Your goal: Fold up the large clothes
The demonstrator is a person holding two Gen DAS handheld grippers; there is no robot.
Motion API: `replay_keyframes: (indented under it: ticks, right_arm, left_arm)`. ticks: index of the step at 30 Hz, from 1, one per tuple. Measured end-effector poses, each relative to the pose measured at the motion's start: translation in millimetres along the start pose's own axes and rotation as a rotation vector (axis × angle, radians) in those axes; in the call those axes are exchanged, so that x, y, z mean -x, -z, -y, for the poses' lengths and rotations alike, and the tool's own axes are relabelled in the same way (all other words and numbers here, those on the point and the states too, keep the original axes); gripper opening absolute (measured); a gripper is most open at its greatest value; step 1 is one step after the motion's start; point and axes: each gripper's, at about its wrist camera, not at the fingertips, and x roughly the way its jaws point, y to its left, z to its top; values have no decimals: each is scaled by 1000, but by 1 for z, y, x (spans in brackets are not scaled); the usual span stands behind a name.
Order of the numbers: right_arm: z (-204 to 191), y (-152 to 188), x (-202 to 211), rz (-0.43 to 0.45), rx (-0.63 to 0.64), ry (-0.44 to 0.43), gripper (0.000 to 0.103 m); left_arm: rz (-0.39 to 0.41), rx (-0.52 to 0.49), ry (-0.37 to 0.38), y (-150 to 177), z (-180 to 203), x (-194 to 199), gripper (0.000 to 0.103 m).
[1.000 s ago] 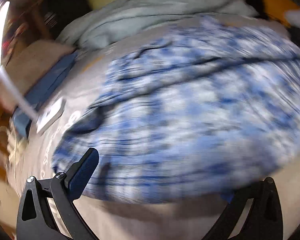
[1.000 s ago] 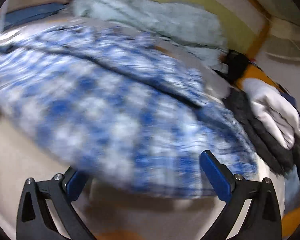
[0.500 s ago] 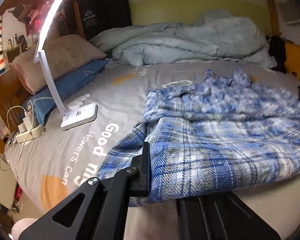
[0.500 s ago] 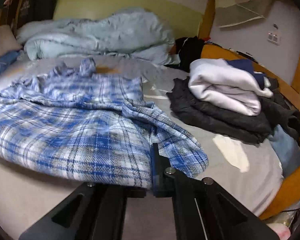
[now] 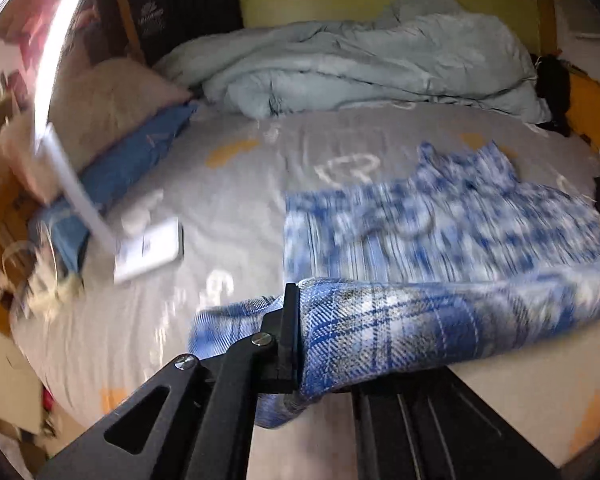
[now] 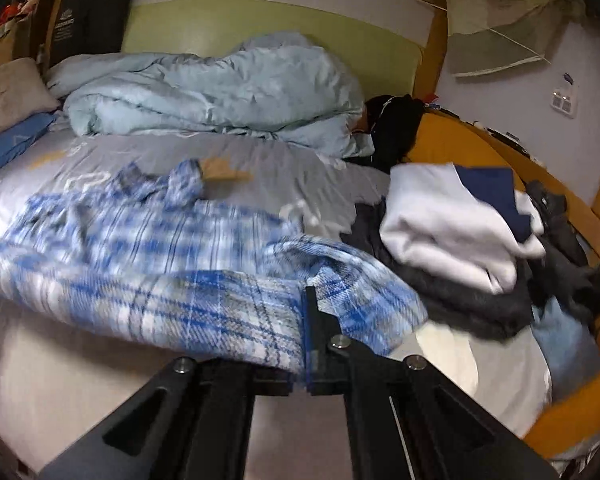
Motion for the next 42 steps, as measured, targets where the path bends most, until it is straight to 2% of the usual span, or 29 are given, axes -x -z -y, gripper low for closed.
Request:
replay_keyframes:
  ticks: [2, 6, 8, 9, 14, 19, 23, 24, 25, 26, 27, 28, 30, 31, 33, 34, 37, 42]
  right_arm:
    - [-4, -20, -30, -30, -11, -2, 2]
    - [-12, -36, -86, -116, -36, -19, 2]
    - [-9, -38, -120, -203, -105, -65, 2]
    - [-8, -39, -130, -217, -122, -76, 2]
    - [-29, -48, -167, -207, -52, -40, 2]
    - [-37, -56, -199, -248, -41, -36, 2]
    - [-35, -51, -198, -215, -29, -58, 3]
    - [-31, -52, -193, -206, -45, -79, 4]
    - [-24, -54, -185, -195, -75, -110, 8]
    - [-16, -57, -176, -185, -111, -143, 32]
    - [-11, -60, -169, -172, -138, -164, 54]
    - [-5, -63, -160, -141, -166, -167, 89]
    - [6, -67, -132, -37, -214, -141, 92]
    - [8, -69, -125, -24, -210, -140, 92]
    - [10, -74, -106, 7, -200, -151, 95]
    - [11, -74, -96, 30, -197, -153, 100]
    - [12, -68, -75, 71, -202, -167, 103]
    - [5, -47, -67, 22, -192, -232, 103]
  left_arm:
    - [-9, -24, -29, -20, 8, -20, 7]
    - [-53, -129, -111, -47, 31, -76, 10]
    - [-87, -130, -111, -53, 36, -102, 10]
    - [-109, -122, -103, -56, 38, -114, 10]
    - [-157, -112, -119, -67, 46, -158, 9]
    - [-218, -101, -118, -70, 53, -195, 9]
    - [-179, -145, -106, -71, 59, -201, 10]
    - [-175, -131, -93, -72, 56, -196, 14]
    - [-159, -113, -73, -72, 52, -188, 20]
    - [-130, -96, -41, -73, 47, -177, 48]
    - [-102, -83, -21, -74, 43, -166, 91]
    - [-46, -57, -7, -75, 35, -151, 103]
    - [66, -18, 1, -76, 21, -122, 103]
    - [97, -20, 10, -78, 17, -109, 103]
    - [130, -4, 18, -80, 8, -91, 103]
    - [144, 18, 33, -79, 2, -82, 103]
    - [155, 36, 75, -69, -3, -63, 103]
    - [145, 44, 113, -44, 1, -51, 103]
